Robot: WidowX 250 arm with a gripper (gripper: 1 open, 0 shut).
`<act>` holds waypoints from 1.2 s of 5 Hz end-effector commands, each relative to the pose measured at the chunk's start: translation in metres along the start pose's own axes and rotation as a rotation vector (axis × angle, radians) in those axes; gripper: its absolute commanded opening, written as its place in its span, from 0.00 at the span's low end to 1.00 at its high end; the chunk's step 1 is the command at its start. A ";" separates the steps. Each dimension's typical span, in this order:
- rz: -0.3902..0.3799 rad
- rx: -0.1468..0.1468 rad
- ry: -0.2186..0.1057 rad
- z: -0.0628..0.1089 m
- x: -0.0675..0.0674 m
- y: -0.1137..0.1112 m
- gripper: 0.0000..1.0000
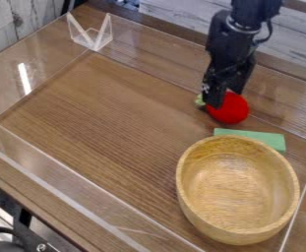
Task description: Move the red object to the left side of the table
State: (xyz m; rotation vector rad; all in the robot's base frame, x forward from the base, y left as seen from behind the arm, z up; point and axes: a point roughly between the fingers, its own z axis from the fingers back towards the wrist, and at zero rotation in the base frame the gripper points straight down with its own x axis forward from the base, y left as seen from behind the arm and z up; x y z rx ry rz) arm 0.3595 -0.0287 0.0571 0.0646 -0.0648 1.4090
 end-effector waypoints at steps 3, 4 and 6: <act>-0.006 -0.051 0.019 0.001 -0.009 -0.012 1.00; 0.002 -0.043 0.030 -0.014 -0.012 -0.008 1.00; 0.068 -0.030 0.086 -0.011 -0.016 0.000 0.00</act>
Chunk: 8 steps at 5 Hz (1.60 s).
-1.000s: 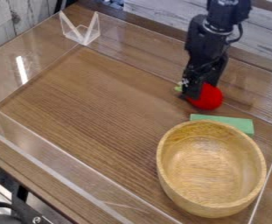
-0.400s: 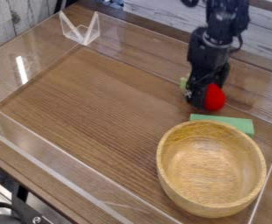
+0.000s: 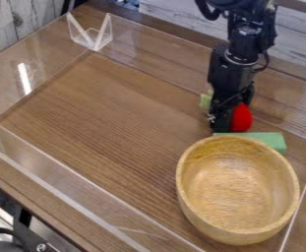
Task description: Move the red object to the left side of the table
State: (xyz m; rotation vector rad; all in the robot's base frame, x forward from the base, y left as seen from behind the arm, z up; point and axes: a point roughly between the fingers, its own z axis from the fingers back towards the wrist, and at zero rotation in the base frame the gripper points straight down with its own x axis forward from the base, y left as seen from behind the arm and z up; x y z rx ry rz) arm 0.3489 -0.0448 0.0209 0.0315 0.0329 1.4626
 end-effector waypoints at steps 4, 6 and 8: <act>0.138 -0.075 0.078 0.051 0.003 -0.004 1.00; 0.200 -0.080 0.062 0.052 0.007 -0.010 1.00; 0.215 -0.082 0.028 0.034 0.003 -0.007 1.00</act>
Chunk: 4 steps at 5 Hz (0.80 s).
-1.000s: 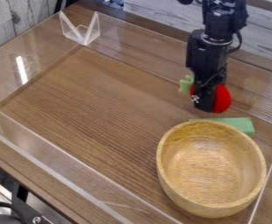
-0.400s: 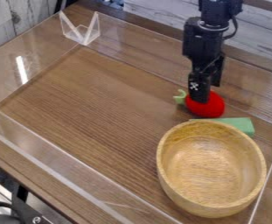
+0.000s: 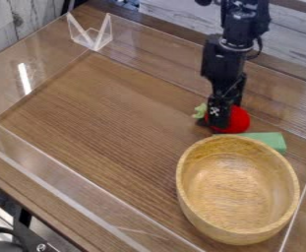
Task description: Move the red object to the left side of the table
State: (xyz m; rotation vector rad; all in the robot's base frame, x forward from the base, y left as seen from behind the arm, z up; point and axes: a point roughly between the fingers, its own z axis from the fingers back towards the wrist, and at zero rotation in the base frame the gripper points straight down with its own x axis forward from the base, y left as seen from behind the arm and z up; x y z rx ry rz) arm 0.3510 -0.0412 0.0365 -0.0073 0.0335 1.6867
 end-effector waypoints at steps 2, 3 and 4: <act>-0.037 -0.051 0.005 0.030 0.007 0.006 0.00; -0.048 -0.044 0.046 0.058 0.022 0.012 0.00; 0.019 -0.050 0.078 0.080 0.043 0.006 0.00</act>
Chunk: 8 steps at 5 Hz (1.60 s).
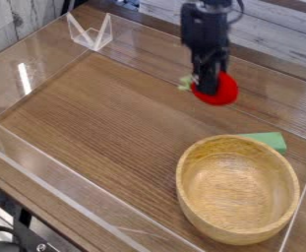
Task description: Move the red object to the left side of the table
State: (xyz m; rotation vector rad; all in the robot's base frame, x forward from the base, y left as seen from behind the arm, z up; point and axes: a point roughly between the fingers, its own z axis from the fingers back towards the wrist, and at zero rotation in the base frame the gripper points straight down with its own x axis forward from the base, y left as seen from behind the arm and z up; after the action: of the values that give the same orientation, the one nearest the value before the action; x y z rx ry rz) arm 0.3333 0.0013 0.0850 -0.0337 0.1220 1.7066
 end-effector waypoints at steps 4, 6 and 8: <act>0.229 -0.118 -0.013 0.060 0.134 0.018 0.00; 0.301 -0.105 -0.029 0.034 0.194 0.013 0.00; 0.306 -0.079 -0.034 0.011 0.217 -0.004 0.00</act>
State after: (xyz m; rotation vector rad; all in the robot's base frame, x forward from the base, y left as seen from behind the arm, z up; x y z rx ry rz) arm 0.2998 0.2114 0.0547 -0.0232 0.1106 2.0193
